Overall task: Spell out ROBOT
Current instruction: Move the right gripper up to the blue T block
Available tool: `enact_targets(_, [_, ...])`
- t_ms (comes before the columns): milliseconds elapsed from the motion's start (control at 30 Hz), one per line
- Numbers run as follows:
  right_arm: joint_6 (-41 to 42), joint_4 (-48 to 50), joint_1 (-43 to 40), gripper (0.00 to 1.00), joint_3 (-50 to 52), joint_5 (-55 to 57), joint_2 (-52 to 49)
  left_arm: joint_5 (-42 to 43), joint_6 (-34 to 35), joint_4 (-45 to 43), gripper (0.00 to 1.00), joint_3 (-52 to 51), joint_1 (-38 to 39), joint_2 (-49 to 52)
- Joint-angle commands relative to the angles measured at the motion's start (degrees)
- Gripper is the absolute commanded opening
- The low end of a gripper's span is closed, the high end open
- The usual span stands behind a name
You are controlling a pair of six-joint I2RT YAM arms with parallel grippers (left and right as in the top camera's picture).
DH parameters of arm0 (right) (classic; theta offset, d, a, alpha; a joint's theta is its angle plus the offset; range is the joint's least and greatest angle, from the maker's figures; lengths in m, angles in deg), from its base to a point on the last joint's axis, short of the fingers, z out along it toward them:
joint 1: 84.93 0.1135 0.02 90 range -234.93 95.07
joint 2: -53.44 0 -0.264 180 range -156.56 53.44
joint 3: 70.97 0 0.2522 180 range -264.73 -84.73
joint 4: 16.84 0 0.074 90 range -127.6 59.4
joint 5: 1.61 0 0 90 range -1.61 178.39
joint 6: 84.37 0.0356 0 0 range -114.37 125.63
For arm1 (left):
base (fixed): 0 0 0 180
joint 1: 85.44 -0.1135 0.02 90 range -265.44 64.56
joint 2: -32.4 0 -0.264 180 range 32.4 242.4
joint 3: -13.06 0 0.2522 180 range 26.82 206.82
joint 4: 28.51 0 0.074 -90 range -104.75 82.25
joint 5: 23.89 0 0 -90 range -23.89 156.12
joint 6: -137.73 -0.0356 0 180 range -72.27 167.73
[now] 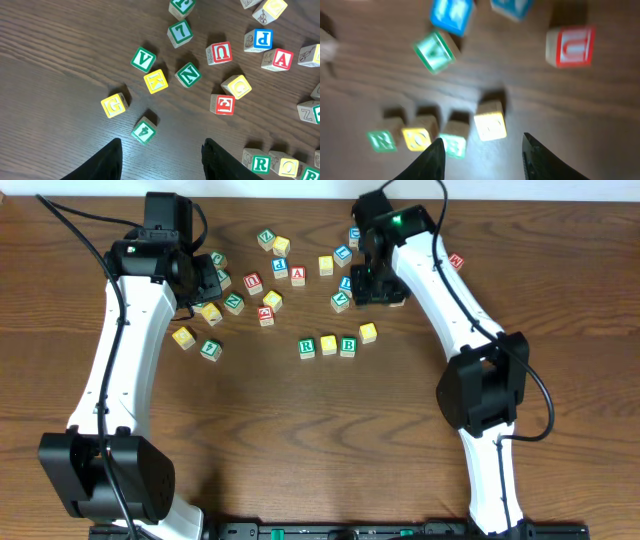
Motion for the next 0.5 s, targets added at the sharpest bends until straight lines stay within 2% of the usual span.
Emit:
enact_targets(0, [-0.90, 2.43, 0.42, 0.45, -1.40, -0.66, 2.05, -0.37, -0.50, 0.17, 0.51, -0.02, -0.20, -0.52])
enact_targets(467, [2.38, 11.58, 2.36, 0.52, -1.38, -1.03, 2.03, -0.35, -0.50, 0.17, 0.51, -0.02, -0.20, -0.52])
